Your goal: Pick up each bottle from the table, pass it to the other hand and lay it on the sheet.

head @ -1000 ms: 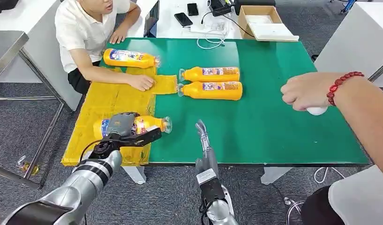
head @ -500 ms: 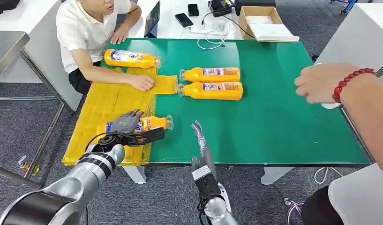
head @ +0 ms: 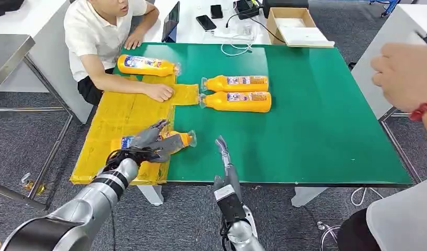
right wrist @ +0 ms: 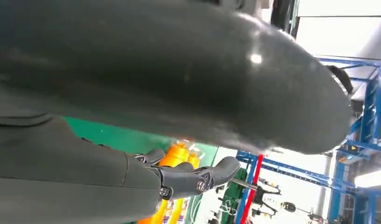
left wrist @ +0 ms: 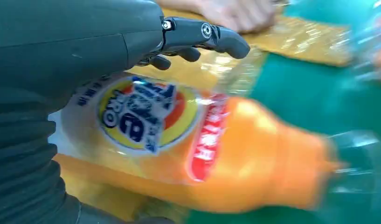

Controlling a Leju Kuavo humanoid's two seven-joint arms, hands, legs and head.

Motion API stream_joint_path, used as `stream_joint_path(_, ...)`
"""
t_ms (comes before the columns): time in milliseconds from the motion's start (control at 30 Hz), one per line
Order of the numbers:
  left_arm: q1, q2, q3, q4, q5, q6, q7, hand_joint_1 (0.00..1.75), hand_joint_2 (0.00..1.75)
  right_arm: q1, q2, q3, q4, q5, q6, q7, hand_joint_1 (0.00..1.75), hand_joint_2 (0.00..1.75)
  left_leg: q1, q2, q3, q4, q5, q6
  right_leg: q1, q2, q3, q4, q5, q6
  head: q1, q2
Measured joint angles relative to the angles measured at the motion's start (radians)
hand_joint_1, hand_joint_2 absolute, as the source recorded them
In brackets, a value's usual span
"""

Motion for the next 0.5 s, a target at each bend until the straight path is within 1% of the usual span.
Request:
stream_joint_path(67, 0.028, -0.002, 0.027, -0.042, 0.094, -0.027, -0.074, 0.00, 1.75, 0.001, -0.003, 0.002, 0.000, -0.003, -0.005, 0.000, 0.00, 0.00, 0.000, 0.000, 0.000, 0.000, 0.000, 0.000, 0.000, 0.000, 0.000, 0.000, 0.000, 0.000, 0.000, 0.000)
stream_joint_path(167, 0.081, -0.003, 0.046, -0.120, 0.209, -0.045, -0.128, 0.00, 1.75, 0.007, -0.008, 0.003, -0.002, -0.011, -0.016, 0.000, 0.00, 0.00, 0.000, 0.001, 0.000, 0.000, 0.000, 0.000, 0.000, 0.000, -0.001, 0.000, 0.000, 0.000, 0.000, 0.000)
stream_joint_path(333, 0.181, 0.013, 0.059, -0.292, 0.338, -0.056, -0.138, 0.00, 1.75, 0.023, -0.021, 0.003, -0.008, -0.016, -0.025, -0.001, 0.00, 0.00, 0.000, 0.002, -0.004, 0.000, 0.000, 0.000, 0.000, 0.000, -0.005, 0.000, 0.000, 0.000, 0.000, 0.000)
stream_joint_path(500, 0.235, 0.033, 0.059, -0.404, 0.353, 0.027, -0.143, 0.00, 1.75, 0.031, -0.029, 0.003, -0.015, -0.016, -0.031, -0.001, 0.00, 0.00, 0.001, 0.002, -0.005, 0.000, 0.000, 0.000, 0.001, 0.000, -0.006, 0.000, 0.000, 0.000, 0.000, 0.000)
